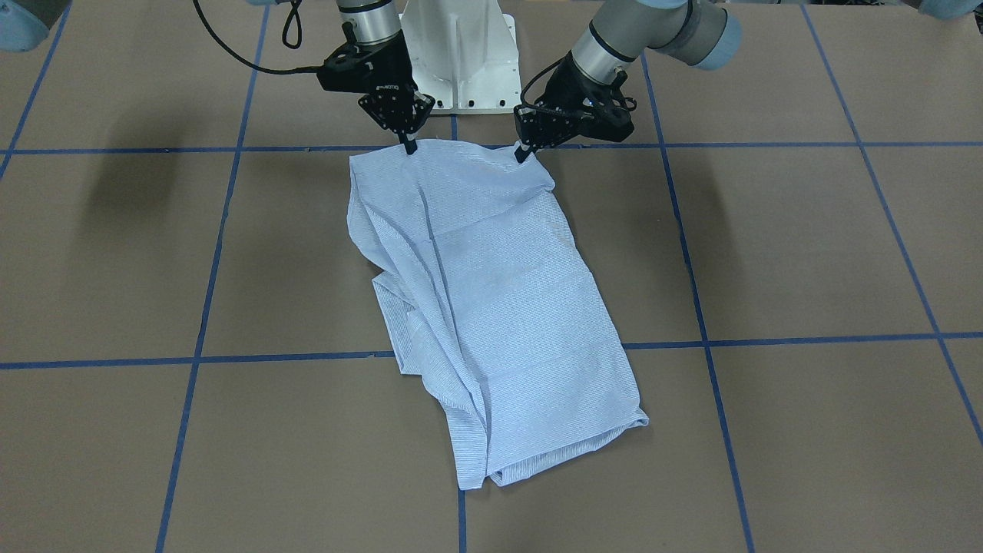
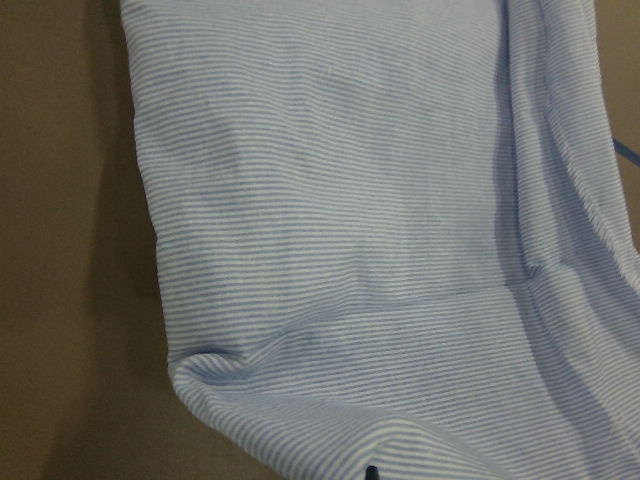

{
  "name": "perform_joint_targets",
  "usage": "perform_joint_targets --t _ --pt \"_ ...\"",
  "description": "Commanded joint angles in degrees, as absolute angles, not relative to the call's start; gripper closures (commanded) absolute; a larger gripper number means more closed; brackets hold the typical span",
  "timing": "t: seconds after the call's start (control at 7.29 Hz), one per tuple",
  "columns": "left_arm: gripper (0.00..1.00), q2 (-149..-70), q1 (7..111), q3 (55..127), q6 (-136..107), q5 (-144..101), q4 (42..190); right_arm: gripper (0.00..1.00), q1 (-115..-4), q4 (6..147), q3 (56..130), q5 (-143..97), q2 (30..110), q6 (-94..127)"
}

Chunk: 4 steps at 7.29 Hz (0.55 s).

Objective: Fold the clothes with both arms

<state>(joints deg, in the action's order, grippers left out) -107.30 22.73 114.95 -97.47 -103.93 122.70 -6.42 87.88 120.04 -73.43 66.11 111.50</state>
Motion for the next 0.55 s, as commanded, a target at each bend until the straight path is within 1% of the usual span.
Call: perform_joint_targets --t 0.0,0.14,0.27,0.41 --pt "1.00 -107.14 22.50 120.90 -97.91 -106.51 119.39 1.00 -4.66 98.72 128.53 -72.68 65.75 112.15" --pt "1.00 -107.75 22.33 124.59 -97.91 -108.18 113.09 1.00 -4.92 101.40 130.58 -72.86 64.61 111.97" --pt "1.00 -108.01 22.24 125.67 -97.82 -109.32 110.33 1.00 -5.36 102.03 129.82 -72.95 62.77 111.71" --pt "1.00 -108.10 23.45 124.99 -97.13 -109.07 109.87 1.00 -8.41 102.30 127.99 -73.12 60.58 110.58"
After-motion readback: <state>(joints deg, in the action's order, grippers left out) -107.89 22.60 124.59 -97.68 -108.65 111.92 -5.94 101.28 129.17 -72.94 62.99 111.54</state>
